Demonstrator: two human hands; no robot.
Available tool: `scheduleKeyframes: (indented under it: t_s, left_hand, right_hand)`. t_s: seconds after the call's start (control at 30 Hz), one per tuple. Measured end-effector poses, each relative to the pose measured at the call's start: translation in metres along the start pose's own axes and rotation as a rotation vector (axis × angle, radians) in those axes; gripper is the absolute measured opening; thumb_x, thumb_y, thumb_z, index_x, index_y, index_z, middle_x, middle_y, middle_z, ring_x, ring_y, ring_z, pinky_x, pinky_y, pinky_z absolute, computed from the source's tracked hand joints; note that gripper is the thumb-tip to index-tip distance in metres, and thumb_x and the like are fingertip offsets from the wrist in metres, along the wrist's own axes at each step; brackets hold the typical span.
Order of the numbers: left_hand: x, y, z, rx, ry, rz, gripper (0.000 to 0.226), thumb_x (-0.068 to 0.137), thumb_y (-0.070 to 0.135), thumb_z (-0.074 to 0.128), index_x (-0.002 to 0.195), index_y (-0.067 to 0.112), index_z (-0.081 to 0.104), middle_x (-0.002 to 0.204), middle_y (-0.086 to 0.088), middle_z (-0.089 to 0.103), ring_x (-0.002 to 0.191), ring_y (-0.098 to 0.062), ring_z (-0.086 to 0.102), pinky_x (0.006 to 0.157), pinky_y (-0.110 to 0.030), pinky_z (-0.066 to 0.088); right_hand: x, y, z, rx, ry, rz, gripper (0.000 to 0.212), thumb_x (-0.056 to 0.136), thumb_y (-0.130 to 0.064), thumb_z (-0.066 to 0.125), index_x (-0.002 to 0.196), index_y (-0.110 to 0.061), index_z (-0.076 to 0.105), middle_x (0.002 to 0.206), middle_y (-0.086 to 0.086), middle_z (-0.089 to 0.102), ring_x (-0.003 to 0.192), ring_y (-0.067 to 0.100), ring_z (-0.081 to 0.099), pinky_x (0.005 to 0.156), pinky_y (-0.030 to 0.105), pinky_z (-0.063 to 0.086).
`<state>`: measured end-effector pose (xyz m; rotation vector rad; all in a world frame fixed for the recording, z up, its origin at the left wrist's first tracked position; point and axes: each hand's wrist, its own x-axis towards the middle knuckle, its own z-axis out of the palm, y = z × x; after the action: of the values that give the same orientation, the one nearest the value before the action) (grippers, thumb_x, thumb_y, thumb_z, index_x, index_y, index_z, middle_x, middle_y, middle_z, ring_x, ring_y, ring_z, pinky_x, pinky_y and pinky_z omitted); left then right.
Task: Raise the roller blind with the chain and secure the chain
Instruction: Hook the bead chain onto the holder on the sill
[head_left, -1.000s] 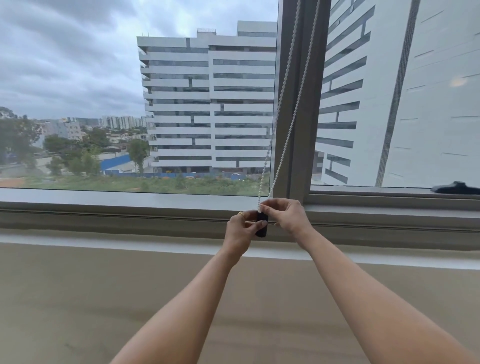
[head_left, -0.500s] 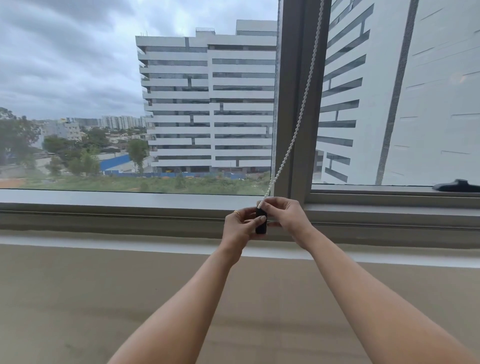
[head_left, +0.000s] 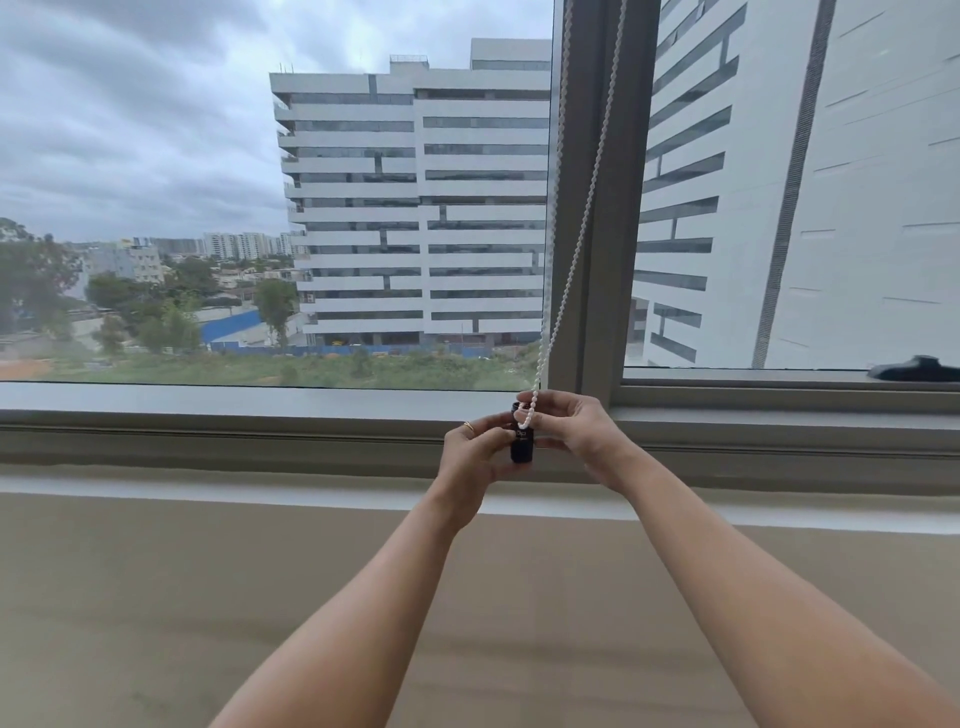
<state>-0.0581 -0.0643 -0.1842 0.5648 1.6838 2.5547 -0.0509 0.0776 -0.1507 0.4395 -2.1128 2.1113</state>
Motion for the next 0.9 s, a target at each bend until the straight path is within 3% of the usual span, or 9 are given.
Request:
scheduleKeyframes:
  t_s: [0.07, 0.17, 0.33, 0.5, 0.63, 0.9]
  left_hand:
    - [0.003, 0.002, 0.002, -0.051, 0.039, -0.054, 0.024, 0.089, 0.007, 0.044, 0.084, 0.005, 0.068, 0.080, -0.010, 0.070, 0.079, -0.023, 0.065, 0.067, -0.040, 0.057]
    - [0.006, 0.005, 0.004, 0.015, 0.070, -0.088, 0.025, 0.089, 0.027, 0.054, 0.087, 0.006, 0.067, 0.081, -0.009, 0.068, 0.077, -0.022, 0.065, 0.068, -0.040, 0.055]
    - [0.009, 0.004, 0.006, 0.066, 0.068, -0.104, 0.016, 0.084, 0.025, 0.063, 0.086, 0.009, 0.063, 0.078, -0.008, 0.062, 0.068, -0.022, 0.061, 0.064, -0.036, 0.055]
    - [0.012, 0.009, 0.003, 0.087, 0.044, -0.092, 0.014, 0.082, 0.022, 0.066, 0.091, 0.016, 0.056, 0.081, -0.006, 0.063, 0.069, -0.023, 0.063, 0.063, -0.040, 0.057]
    - [0.013, 0.012, 0.002, 0.102, 0.017, -0.060, 0.015, 0.084, 0.019, 0.064, 0.096, 0.022, 0.055, 0.085, -0.008, 0.063, 0.070, -0.022, 0.062, 0.065, -0.042, 0.056]
    - [0.013, 0.015, 0.004, 0.115, -0.025, -0.050, 0.020, 0.085, 0.017, 0.062, 0.092, 0.034, 0.070, 0.086, -0.007, 0.063, 0.077, -0.023, 0.061, 0.071, -0.043, 0.056]
  right_hand:
    - [0.001, -0.001, -0.001, -0.002, -0.024, 0.009, 0.030, 0.079, -0.004, 0.068, 0.108, -0.003, 0.064, 0.088, 0.002, 0.068, 0.071, 0.005, 0.067, 0.066, 0.017, 0.056]
    - [0.003, 0.000, -0.002, -0.018, -0.055, 0.012, 0.033, 0.079, -0.002, 0.066, 0.112, 0.000, 0.062, 0.090, 0.005, 0.068, 0.076, 0.009, 0.067, 0.075, 0.020, 0.057]
    - [0.005, 0.002, -0.003, -0.055, -0.077, 0.005, 0.033, 0.082, -0.001, 0.063, 0.114, -0.001, 0.061, 0.097, 0.013, 0.066, 0.088, 0.020, 0.064, 0.094, 0.032, 0.050]
    - [0.009, 0.004, -0.005, -0.056, -0.100, -0.011, 0.030, 0.081, 0.000, 0.063, 0.111, -0.004, 0.062, 0.090, 0.004, 0.067, 0.082, 0.012, 0.065, 0.088, 0.024, 0.051]
    - [0.014, 0.005, -0.006, -0.047, -0.110, -0.039, 0.032, 0.081, 0.004, 0.062, 0.111, -0.006, 0.059, 0.099, 0.011, 0.061, 0.085, 0.015, 0.062, 0.081, 0.019, 0.053]
    - [0.019, 0.009, -0.009, -0.050, -0.115, -0.102, 0.032, 0.078, 0.005, 0.065, 0.093, -0.023, 0.059, 0.089, 0.000, 0.060, 0.079, 0.006, 0.062, 0.069, 0.014, 0.053]
